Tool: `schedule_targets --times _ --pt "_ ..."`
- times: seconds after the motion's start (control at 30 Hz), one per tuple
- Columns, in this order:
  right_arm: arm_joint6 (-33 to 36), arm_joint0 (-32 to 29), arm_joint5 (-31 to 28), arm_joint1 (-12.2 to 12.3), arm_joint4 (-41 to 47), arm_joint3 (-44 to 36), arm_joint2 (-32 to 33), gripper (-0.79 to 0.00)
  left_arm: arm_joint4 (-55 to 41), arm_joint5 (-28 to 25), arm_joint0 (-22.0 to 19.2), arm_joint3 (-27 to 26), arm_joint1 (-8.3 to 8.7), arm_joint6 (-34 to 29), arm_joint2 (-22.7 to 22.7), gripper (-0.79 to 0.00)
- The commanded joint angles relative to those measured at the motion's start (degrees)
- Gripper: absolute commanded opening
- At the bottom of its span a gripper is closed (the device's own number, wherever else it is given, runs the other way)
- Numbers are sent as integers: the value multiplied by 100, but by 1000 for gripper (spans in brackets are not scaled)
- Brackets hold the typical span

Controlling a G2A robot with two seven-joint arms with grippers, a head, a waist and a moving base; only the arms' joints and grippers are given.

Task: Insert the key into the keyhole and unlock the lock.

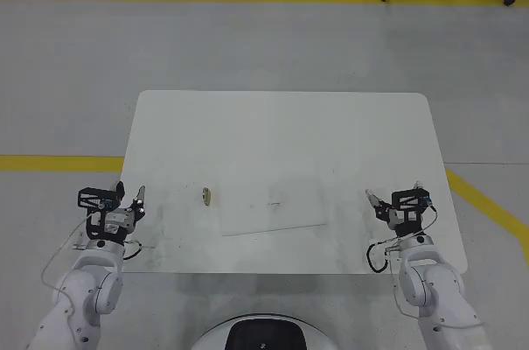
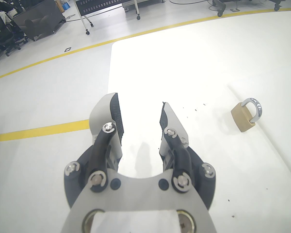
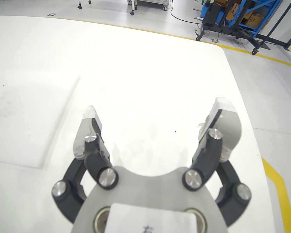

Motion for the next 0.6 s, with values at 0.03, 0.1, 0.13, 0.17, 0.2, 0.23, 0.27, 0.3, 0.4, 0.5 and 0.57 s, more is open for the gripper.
schedule_targets --times 0.03,0.1,0.13,0.17,0.2,0.23,0.27,0.3,0.4,0.5,0.57 --pt "0 0 0 0 0 0 0 0 0 0 0 0 0 0 0 -418" --pt "0 0 0 0 0 0 0 0 0 0 0 0 0 0 0 -418" --pt "-15 7 -22 1 -21 -28 -8 0 0 0 0 0 0 0 0 0" --pt "-39 23 -79 2 -109 -120 -38 0 0 0 0 0 0 0 0 0" --pt "-21 51 -98 4 -227 -196 -62 0 0 0 0 0 0 0 0 0" --pt "57 90 -147 4 -303 -257 -112 0 0 0 0 0 0 0 0 0" --pt "157 148 -227 4 -371 -315 -170 0 0 0 0 0 0 0 0 0" --pt "257 222 -320 4 -426 -361 -232 0 0 0 0 0 0 0 0 0" --pt "486 428 -482 -1 -625 -452 -422 0 0 0 0 0 0 0 0 0" --pt "517 482 -407 -6 -742 -486 -456 0 0 0 0 0 0 0 0 0" --pt "517 482 -407 -6 -742 -486 -456 0 0 0 0 0 0 0 0 0"
